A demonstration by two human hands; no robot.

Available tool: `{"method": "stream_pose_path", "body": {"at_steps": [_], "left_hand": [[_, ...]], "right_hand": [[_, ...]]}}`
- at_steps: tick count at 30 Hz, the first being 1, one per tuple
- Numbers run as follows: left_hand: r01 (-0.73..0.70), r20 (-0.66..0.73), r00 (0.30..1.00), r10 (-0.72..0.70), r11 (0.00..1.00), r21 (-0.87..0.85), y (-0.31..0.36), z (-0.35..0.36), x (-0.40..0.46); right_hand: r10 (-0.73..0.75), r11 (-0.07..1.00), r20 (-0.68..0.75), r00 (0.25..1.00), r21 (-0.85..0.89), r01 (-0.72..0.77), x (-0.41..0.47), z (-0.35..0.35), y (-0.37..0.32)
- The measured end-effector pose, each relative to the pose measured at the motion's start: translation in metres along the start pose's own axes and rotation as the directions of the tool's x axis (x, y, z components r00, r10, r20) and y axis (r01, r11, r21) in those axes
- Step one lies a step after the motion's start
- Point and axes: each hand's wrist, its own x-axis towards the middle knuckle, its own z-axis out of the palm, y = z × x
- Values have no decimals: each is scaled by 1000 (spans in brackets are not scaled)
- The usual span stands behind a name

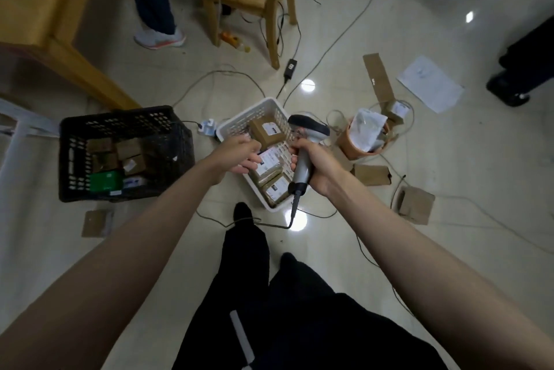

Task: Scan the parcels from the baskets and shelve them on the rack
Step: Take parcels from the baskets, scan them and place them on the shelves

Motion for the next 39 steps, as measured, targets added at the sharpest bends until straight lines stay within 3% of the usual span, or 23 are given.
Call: {"method": "stream_pose_path", "body": {"at_steps": [8, 12, 21, 26, 30, 34, 39], "left_hand": [[149, 19, 989, -148, 989, -23, -23, -16, 95], [221, 7, 975, -221, 974, -47, -43, -11, 136], [321, -31, 945, -325, 943, -89, -119, 42, 265], [317, -68, 944, -324, 944, -90, -175, 73, 345], [333, -85, 938, -336, 941, -56, -218, 80, 403], [277, -207, 943, -261, 960, 51, -252, 72, 455], [223, -191, 966, -173, 932, 287, -289, 70, 515]], "right_hand": [[88, 987, -143, 986, 144, -67, 83, 1, 13], [137, 988, -231, 963, 101, -116, 131, -12, 30], [293, 956, -240, 926, 93, -279, 279, -56, 78], [395, 910, -179, 901, 209, -358, 368, -80, 126], [410, 878, -140, 901, 329, -348, 430, -99, 165], [438, 833, -119, 891, 428, -352, 484, -116, 196], [437, 853, -48, 898, 338, -398, 532, -128, 224]]}}
